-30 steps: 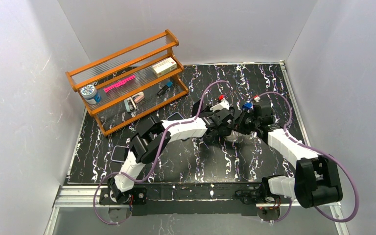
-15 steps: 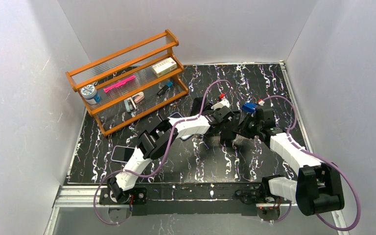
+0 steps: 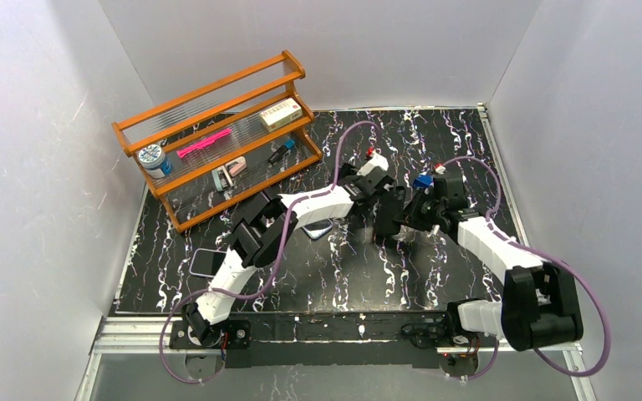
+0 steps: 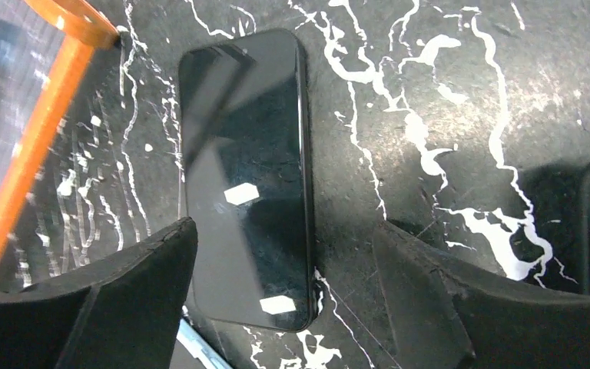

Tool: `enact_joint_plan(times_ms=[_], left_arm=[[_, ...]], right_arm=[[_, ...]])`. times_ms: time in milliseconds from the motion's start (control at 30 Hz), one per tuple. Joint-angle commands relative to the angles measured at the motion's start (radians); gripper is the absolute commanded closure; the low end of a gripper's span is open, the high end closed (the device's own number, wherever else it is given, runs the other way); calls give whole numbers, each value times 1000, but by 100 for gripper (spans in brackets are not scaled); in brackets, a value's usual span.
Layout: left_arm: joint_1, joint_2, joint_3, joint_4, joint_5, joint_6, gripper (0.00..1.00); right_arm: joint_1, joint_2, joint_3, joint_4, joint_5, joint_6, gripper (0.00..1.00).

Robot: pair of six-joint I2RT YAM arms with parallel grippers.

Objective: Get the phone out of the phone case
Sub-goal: Place the phone at the center of the board, then place the phone case at the center of the board.

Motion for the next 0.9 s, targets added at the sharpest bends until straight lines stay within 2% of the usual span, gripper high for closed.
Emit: enact_joint_plan(times_ms=[0, 233, 367, 667, 867], left_arm=[[85, -142, -59, 10, 187, -142, 15], [217, -437, -373, 132, 406, -273, 4], [298, -612, -556, 191, 522, -356, 2], [378, -965, -840, 173, 550, -454, 2], [399, -1089, -954, 134, 547, -485, 2]], right_arm=[[-4, 86, 107, 67, -62, -40, 99], [-3, 273, 218, 143, -108, -42, 99], [-4, 393, 289, 149, -150, -62, 99], [0, 596, 418, 207, -315, -85, 99], [14, 708, 515, 185, -371, -121, 99]])
